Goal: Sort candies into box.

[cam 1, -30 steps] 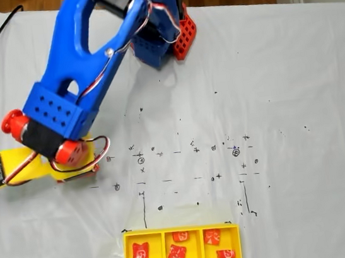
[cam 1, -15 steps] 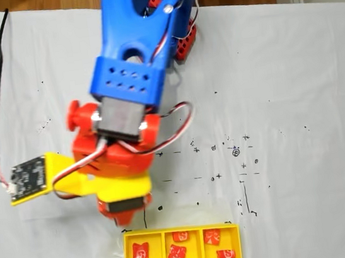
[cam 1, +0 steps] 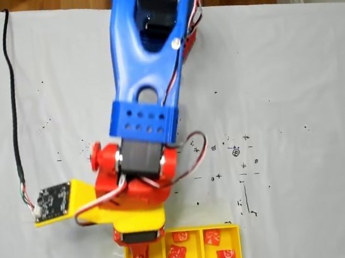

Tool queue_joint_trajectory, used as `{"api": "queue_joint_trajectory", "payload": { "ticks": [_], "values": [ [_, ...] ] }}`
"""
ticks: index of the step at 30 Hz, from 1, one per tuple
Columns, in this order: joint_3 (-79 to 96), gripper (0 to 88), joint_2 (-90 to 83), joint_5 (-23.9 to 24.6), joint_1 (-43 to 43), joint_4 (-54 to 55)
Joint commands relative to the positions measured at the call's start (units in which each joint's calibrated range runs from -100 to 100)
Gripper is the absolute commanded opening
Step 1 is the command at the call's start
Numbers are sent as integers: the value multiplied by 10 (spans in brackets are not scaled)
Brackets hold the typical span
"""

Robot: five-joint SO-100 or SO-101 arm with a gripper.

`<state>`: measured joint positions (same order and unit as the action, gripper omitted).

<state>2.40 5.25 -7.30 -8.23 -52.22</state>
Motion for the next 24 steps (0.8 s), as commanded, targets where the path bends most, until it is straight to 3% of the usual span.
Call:
{"api": "queue_joint_trajectory", "payload": {
  "ticks": [1,11,17,24],
  "values": [
    [-75,2,0,15,8,31],
    [-68,3,15,11,14,40],
    [-123,68,48,2,14,-25],
    [-139,263,56,4,12,-38]
  ]
}}
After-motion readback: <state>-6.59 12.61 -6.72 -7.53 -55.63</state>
